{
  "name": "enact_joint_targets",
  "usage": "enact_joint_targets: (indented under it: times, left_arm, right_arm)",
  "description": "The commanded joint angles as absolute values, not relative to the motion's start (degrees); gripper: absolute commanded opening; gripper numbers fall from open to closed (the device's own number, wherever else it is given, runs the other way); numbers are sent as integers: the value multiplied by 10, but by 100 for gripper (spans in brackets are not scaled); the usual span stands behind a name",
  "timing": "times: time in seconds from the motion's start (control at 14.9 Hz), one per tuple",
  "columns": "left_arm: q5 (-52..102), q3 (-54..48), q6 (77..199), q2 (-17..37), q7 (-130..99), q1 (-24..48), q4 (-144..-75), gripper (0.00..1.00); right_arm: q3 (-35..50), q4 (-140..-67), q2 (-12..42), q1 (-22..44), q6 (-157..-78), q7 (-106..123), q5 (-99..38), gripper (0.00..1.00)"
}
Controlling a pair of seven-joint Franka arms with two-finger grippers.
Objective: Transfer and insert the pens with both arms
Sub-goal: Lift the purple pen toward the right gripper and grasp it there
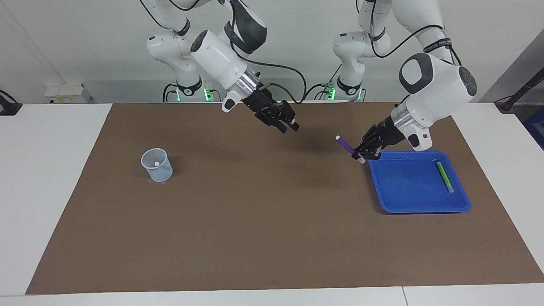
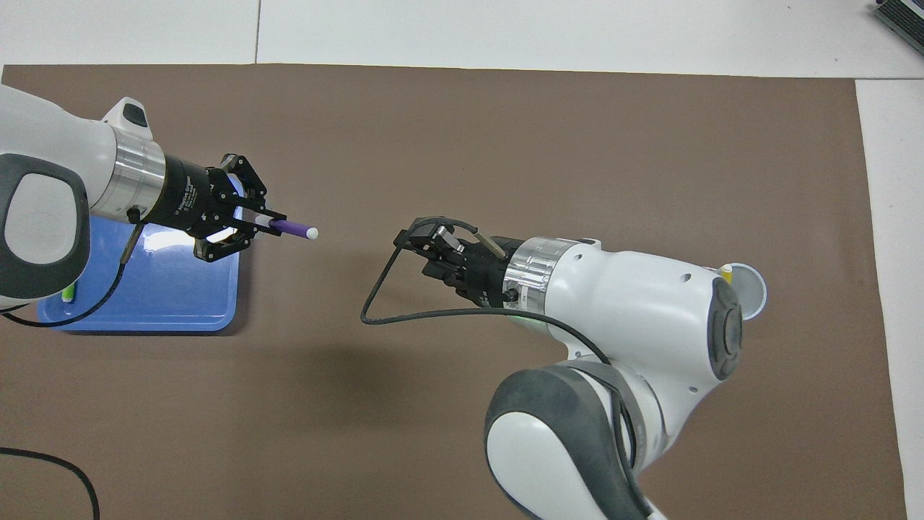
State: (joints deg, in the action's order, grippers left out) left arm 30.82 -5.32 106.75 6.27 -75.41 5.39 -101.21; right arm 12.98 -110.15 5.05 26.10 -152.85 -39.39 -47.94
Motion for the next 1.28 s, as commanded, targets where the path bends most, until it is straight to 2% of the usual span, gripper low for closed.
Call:
enact_joint_targets:
  times: [0.0, 0.34, 0.61, 0.87, 1.21]
  left_arm:
    - [323, -47, 1072, 30, -793, 71, -1041, 0]
    - [327, -47, 1072, 11, -800, 71, -1057, 0]
    - [328, -47, 1073, 1, -800, 71, -1065, 0]
    - [330, -47, 1072, -2, -801, 71, -1066, 0]
    - [330, -47, 1071, -6, -802, 71, -1066, 0]
  right_arm:
    - [129, -1050, 92, 286, -1568, -410, -492, 61]
    - [129, -1006, 134, 303, -1580, -410, -483, 61]
    - [129, -999, 139, 303, -1579, -409, -483, 60]
    - [129, -999, 139, 303, -1579, -409, -483, 45]
    - [130, -1000, 139, 305, -1579, -409, -484, 43]
